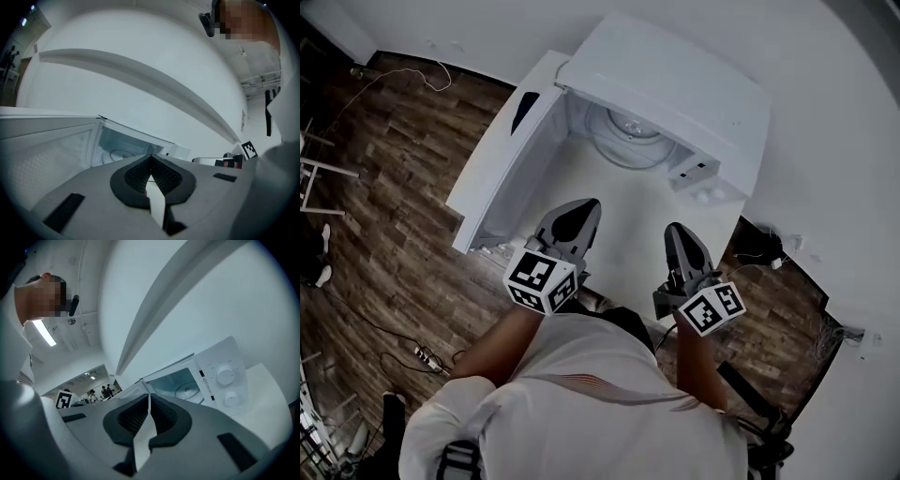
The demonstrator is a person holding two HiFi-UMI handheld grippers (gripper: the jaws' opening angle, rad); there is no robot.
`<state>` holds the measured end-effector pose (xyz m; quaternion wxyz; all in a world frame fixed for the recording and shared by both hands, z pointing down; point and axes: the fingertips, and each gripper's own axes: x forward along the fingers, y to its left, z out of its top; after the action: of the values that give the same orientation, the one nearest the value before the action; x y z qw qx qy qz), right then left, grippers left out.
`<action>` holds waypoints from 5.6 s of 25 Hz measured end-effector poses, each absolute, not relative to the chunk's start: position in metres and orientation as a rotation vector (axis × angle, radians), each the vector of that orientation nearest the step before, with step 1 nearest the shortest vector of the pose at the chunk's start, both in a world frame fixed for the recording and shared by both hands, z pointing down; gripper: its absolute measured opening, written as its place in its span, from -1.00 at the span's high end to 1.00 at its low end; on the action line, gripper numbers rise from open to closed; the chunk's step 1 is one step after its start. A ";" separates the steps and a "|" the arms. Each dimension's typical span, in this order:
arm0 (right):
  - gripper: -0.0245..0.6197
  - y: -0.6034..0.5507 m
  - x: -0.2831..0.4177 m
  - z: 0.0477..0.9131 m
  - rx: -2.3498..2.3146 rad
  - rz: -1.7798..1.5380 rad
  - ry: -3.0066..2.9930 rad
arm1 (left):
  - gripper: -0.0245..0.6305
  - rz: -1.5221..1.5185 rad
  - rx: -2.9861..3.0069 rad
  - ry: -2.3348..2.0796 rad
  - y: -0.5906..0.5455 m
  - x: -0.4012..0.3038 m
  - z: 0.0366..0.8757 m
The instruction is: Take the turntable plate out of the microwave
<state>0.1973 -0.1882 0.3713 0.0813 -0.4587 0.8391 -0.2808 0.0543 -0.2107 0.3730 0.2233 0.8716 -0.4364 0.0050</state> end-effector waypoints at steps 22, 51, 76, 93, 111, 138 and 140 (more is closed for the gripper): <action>0.91 -0.286 0.180 0.526 -1.238 -1.385 2.057 | 0.90 -0.226 1.897 -1.165 -0.292 0.050 0.511; 0.35 -0.335 0.161 0.591 -1.034 -1.662 1.465 | 0.33 -0.530 1.415 -0.788 -0.349 0.079 0.579; 0.36 -0.369 0.151 0.587 -1.005 -1.620 1.452 | 0.65 -0.516 1.399 -0.713 -0.382 0.086 0.583; 0.83 -0.369 0.150 0.587 -1.024 -1.597 1.495 | 0.80 -0.522 1.419 -0.682 -0.384 0.087 0.581; 0.85 -0.368 0.152 0.578 -0.991 -1.530 1.559 | 0.83 -0.616 1.483 -0.636 -0.381 0.087 0.573; 0.85 -0.356 0.143 0.549 -0.933 -1.503 1.617 | 0.83 -0.662 1.525 -0.638 -0.366 0.077 0.545; 0.85 -0.357 0.141 0.550 -0.932 -1.507 1.615 | 0.83 -0.665 1.524 -0.638 -0.367 0.076 0.545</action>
<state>0.1410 -0.3570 0.5498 0.3636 -0.3620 0.6275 -0.5857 0.0756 -0.3672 0.5448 0.6291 0.6651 -0.2786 -0.2901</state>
